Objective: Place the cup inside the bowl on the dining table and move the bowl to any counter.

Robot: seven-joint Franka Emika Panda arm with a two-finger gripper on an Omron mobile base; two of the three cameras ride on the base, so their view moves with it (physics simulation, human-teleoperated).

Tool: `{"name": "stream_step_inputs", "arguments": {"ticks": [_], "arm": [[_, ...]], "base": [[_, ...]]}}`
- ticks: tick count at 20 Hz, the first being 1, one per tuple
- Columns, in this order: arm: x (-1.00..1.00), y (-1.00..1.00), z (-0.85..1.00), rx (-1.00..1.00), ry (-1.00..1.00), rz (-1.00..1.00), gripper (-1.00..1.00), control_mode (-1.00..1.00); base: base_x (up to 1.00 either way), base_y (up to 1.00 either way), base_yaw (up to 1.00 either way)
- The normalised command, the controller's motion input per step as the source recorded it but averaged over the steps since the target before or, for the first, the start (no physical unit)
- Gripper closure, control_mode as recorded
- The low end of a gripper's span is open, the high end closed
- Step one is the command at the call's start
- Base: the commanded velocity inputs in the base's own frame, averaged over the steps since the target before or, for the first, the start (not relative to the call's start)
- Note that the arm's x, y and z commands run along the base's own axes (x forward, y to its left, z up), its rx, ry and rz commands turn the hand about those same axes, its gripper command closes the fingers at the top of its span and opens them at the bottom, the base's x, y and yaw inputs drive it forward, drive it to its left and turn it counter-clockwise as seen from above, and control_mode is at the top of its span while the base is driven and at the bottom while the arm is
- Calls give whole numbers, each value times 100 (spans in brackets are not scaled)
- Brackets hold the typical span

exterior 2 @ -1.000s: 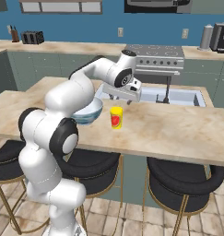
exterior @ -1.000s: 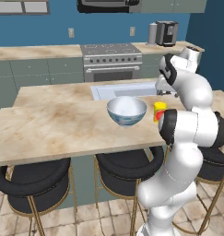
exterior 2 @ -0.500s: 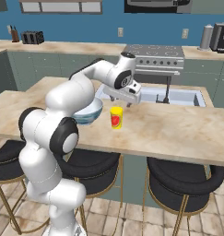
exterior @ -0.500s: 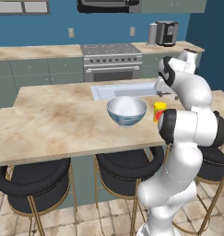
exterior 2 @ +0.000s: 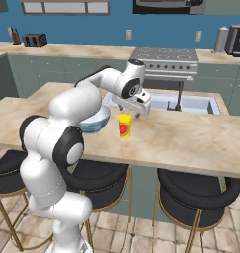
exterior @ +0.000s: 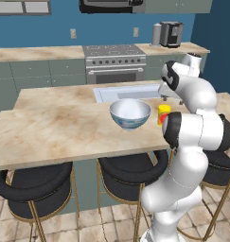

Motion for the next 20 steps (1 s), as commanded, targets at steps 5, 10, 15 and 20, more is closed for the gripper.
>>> {"name": "stream_step_inputs", "arguments": {"ticks": [5,10,15,20], "arm": [[0,0,-8,0,0,-6,-100,-100],[0,0,-9,0,0,-5,-100,-100],[0,0,-11,0,0,-5,-100,-100],[0,0,-7,0,0,-3,-100,-100]], "base": [[0,0,0],[0,0,0],[0,0,0],[0,0,0]]}}
